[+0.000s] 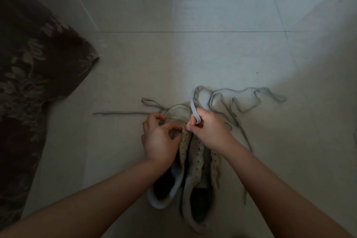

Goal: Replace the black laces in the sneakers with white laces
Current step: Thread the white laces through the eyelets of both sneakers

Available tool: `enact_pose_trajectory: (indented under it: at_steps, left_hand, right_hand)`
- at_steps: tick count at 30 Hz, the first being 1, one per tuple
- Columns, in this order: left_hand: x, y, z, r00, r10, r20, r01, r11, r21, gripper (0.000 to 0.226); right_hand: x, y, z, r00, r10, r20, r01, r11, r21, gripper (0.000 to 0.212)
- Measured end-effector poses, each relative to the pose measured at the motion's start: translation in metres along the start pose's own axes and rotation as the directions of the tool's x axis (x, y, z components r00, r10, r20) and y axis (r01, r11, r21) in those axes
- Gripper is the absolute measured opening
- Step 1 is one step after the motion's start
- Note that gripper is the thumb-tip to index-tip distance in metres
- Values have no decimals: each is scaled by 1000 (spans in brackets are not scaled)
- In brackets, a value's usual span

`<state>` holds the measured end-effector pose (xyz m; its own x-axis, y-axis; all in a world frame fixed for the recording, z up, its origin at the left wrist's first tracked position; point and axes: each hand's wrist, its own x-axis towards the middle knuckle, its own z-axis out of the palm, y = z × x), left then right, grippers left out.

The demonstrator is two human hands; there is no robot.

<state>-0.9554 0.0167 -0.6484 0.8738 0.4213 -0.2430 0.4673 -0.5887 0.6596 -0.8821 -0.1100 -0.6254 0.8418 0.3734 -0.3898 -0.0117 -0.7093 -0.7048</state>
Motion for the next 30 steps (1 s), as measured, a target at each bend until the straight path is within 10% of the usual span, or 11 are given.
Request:
enact_pose_trajectory:
  at_steps: [9, 21, 30]
  left_hand:
    - [4, 4, 12, 996, -23, -90, 18, 998, -56, 11]
    - [10, 2, 6, 977, 160, 143, -135, 976, -174, 9]
    - [17, 3, -16, 979, -47, 196, 114, 930, -349, 9]
  right_hand:
    - [6, 1, 8, 981, 179, -78, -161, 967, 198, 37]
    - [-10, -1, 18, 959, 259, -117, -227, 946, 232, 47]
    - [-2, 9, 19, 953, 300, -34, -271, 902, 336, 50]
